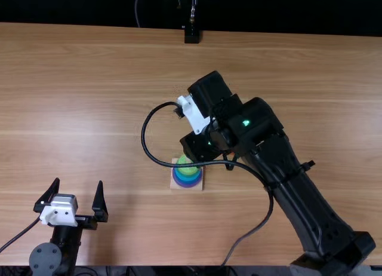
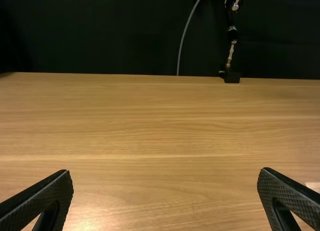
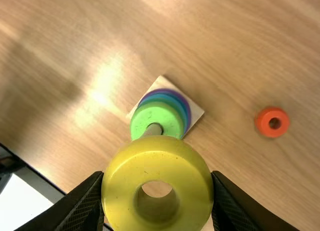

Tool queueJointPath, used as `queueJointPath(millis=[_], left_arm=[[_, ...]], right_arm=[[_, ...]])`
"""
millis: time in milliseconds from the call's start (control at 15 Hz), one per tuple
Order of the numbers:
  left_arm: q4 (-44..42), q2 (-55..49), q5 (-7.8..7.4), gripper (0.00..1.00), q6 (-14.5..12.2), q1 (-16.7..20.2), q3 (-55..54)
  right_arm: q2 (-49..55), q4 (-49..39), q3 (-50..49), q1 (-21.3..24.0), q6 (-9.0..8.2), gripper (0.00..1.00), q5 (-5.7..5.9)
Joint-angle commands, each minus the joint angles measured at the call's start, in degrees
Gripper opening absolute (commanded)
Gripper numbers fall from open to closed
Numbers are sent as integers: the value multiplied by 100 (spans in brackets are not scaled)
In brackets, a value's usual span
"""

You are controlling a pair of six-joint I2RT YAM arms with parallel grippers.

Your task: Build the Hanoi tower: stack the rings onto the peg from bottom to top in this color order: purple, dark blue, light blue, dark green, light green, yellow, orange.

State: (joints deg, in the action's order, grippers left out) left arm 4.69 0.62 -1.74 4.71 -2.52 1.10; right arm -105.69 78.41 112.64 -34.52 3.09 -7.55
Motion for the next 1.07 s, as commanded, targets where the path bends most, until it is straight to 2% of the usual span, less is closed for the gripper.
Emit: queueJointPath(millis=[0,467,1000], left_arm=[[259,-62,-153,100,-49,33,-110],[259,-62,-153,100,-49,33,-110],[259,-62,-153,100,-49,33,-110]], right_arm=[[286,1,-181,-98,28,0,-89],[312,-62,-436,-292,-14,0,-89],[251,-167,-383,-257,-14,0,-89]])
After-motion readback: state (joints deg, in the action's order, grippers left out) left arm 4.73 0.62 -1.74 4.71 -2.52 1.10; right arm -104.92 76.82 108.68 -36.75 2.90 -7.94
